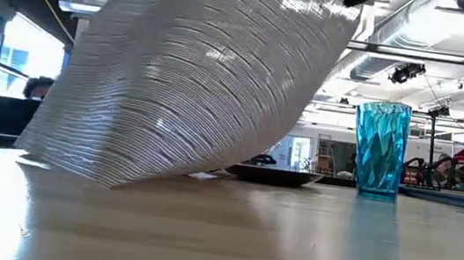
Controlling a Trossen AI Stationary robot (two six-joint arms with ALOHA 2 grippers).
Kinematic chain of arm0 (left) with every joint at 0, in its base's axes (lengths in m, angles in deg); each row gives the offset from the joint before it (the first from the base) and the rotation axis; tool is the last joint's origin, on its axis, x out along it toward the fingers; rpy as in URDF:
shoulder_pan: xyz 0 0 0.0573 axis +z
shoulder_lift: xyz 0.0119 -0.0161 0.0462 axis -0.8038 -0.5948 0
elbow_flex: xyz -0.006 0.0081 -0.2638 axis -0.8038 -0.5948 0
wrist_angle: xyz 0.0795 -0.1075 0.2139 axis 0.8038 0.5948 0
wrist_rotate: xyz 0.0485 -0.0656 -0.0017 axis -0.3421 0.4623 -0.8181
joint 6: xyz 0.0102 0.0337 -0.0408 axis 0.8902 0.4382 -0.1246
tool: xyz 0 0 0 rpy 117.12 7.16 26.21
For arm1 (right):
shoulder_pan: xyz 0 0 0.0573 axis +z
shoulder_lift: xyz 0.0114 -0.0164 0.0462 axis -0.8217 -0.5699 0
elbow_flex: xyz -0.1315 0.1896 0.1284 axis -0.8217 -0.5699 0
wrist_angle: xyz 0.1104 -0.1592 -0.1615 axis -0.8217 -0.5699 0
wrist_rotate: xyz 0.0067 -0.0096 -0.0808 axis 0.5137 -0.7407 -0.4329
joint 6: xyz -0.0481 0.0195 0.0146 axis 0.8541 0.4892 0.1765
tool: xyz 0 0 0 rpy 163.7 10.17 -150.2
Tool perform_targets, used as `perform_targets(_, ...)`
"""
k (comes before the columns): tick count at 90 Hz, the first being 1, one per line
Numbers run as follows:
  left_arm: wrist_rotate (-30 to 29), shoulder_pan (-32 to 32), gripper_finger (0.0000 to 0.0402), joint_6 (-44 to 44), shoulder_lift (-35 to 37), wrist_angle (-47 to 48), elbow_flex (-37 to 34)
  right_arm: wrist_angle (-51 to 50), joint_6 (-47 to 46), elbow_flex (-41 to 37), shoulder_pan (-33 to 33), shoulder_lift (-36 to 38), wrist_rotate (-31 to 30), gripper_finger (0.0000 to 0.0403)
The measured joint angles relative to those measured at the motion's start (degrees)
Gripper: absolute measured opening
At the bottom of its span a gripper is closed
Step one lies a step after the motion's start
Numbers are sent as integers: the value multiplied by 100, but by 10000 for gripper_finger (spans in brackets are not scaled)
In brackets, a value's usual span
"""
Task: Set table place
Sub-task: Prepare the gray tablemat
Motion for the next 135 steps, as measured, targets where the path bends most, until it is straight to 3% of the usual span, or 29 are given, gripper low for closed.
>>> perform_targets(24, 650, -873, 0, -1790, -119, 60, -162, -406, -1512, -89, 675, -4, 1066, 0)
perform_targets(37, 870, -1132, 0, -2414, -596, 55, -357, 107, -2037, -647, 963, -23, 1522, 0)
perform_targets(51, 931, -1349, 0, -2634, -1316, -153, -358, 893, -2276, -1288, 1209, -33, 1512, 0)
perform_targets(60, 1168, -1472, 0, -2647, -1676, -583, -360, 1587, -2144, -1543, 1285, -33, 1508, 0)
perform_targets(71, 1293, -1643, 0, -2704, -1941, -1179, -360, 3252, -1518, -2056, 1238, -38, 1636, 0)
perform_targets(93, 1786, -1898, 0, -3058, -2192, -2038, -358, 6175, -824, -3079, 387, -582, 3475, 0)
perform_targets(120, 1881, -1970, 0, -3404, -2630, -2271, -358, 6857, -59, -2536, -604, -2154, 5506, 0)
perform_targets(135, 1849, -1947, 0, -3574, -2723, -2255, -359, 6899, 196, -2148, -674, -3104, 5889, 0)
